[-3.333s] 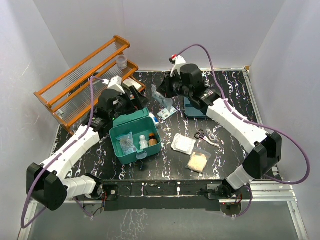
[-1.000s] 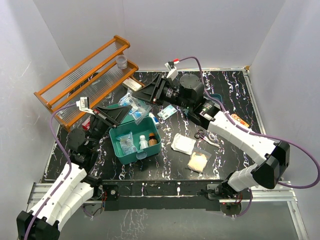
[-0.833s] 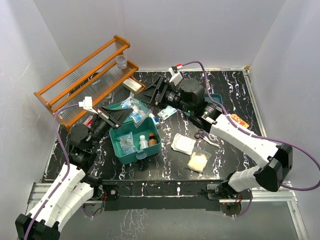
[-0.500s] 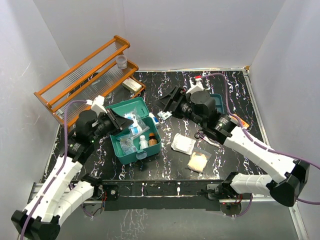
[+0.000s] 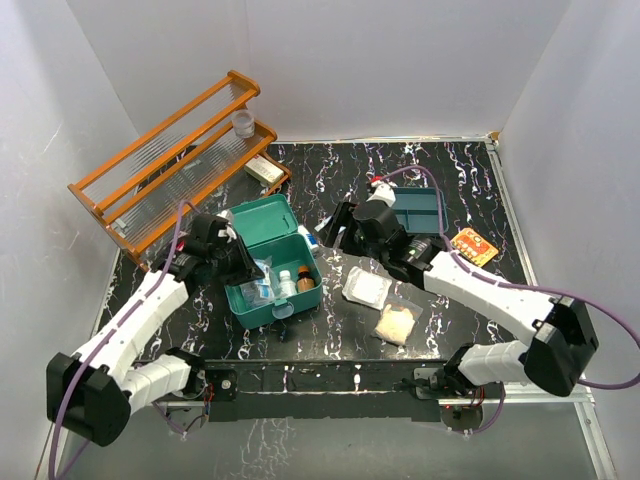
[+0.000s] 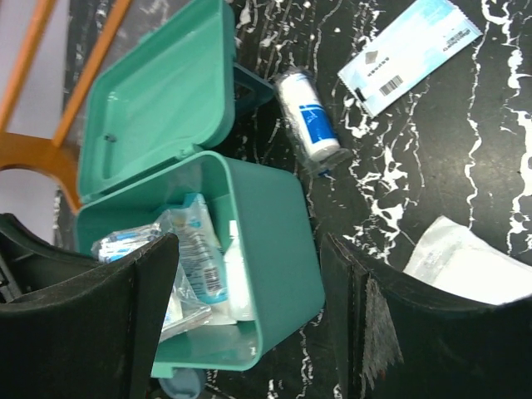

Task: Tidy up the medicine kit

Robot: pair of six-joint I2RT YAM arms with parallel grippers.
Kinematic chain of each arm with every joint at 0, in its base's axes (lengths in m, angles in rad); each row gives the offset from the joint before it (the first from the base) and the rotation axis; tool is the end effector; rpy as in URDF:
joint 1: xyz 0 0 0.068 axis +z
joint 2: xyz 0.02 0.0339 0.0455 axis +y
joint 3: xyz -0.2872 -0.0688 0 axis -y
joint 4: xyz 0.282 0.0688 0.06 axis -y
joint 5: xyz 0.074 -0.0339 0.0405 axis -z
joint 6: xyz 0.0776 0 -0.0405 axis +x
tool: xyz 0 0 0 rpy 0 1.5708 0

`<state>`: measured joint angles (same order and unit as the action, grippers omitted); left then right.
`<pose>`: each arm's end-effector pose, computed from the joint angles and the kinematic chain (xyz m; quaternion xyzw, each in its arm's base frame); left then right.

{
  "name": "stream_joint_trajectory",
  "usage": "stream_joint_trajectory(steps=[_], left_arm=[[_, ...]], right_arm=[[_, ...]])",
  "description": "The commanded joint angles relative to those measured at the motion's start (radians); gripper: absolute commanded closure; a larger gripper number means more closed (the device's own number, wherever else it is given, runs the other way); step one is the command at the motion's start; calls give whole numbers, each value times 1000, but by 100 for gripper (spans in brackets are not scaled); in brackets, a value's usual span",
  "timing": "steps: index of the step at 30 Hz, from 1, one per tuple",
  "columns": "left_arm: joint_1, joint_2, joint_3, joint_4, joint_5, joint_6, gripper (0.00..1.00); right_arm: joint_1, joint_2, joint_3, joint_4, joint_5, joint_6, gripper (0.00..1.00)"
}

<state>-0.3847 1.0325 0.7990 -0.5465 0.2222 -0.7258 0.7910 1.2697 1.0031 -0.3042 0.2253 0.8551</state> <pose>0.2414 -0.1162 0.2479 -0.1136 0.9111 -0.2887 0.2714 0.2574 0.2357 0.2905 0.0818 0.8698 0.2822 0.3963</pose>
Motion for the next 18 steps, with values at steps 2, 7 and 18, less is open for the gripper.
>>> stream_joint_trajectory(steps=[2, 7, 18], left_arm=[[0, 65, 6, 30, -41, 9, 100], [0, 55, -66, 89, -52, -14, 100], [0, 126, -89, 93, -205, 34, 89]], right_arm=[[3, 38, 20, 103, 61, -119, 33], [2, 55, 5, 129, 79, -149, 33], [1, 96, 3, 167, 68, -151, 32]])
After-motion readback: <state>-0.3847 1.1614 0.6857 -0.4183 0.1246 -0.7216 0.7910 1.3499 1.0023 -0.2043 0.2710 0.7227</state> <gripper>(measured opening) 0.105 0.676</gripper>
